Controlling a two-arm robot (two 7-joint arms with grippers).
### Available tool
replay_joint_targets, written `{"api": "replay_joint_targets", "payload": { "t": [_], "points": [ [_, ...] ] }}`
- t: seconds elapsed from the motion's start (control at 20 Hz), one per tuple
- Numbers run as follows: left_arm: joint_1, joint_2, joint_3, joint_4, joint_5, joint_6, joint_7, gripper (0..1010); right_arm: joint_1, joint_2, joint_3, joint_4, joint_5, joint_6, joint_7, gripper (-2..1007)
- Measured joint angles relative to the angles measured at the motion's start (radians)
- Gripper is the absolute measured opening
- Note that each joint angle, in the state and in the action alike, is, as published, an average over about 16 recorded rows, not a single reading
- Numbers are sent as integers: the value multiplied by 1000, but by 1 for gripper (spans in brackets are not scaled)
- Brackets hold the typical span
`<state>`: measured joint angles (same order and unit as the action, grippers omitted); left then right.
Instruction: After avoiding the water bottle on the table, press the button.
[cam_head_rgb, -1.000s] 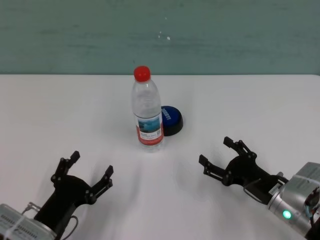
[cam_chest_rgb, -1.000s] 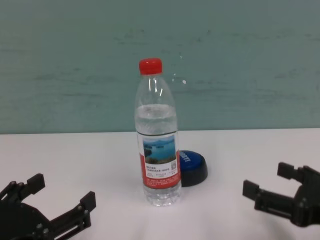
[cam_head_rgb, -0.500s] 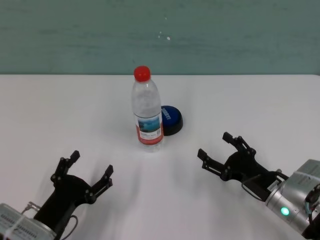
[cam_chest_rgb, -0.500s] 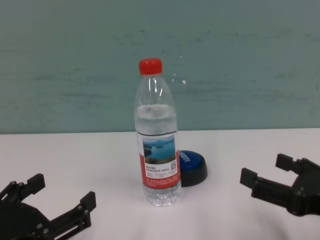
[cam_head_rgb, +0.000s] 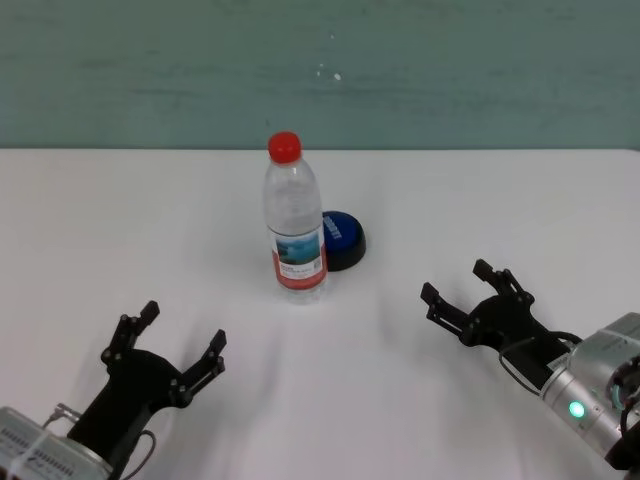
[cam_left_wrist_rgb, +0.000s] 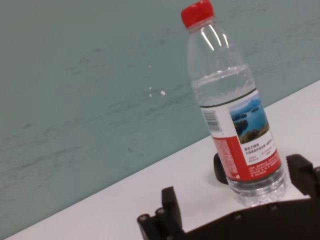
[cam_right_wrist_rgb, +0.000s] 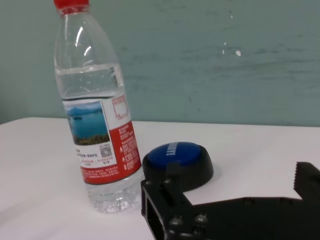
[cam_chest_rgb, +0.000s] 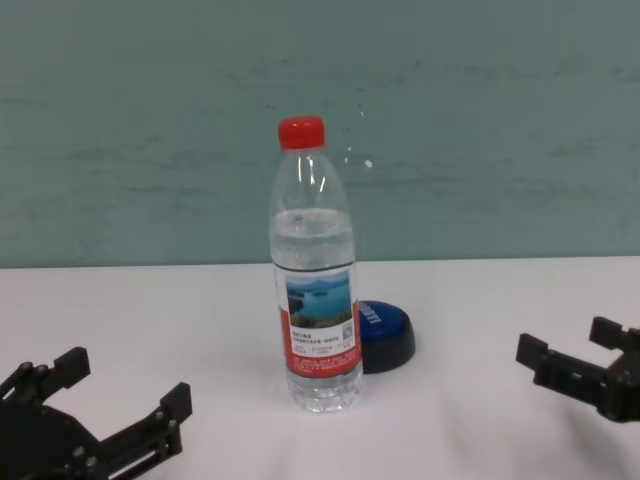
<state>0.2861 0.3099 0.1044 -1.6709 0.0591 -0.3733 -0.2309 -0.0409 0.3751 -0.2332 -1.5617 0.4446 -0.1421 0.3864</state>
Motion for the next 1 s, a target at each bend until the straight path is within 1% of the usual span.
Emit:
{"api": "replay_joint_targets", "payload": {
  "t": [0.15,0.35,0.7,1.0],
  "points": [
    [0,0,0,0,0,0,0,1000,5,-9,5,11,-8,4,-12,1004],
    [0,0,0,0,0,0,0,1000,9,-16,5,18,-23,4,-21,1004],
    [0,0,0,0,0,0,0,1000,12,-21,1,18,-44,1,-26,1004],
    [0,0,0,0,0,0,0,1000,12,-22,-1,17,-47,0,-26,1004]
  ]
}}
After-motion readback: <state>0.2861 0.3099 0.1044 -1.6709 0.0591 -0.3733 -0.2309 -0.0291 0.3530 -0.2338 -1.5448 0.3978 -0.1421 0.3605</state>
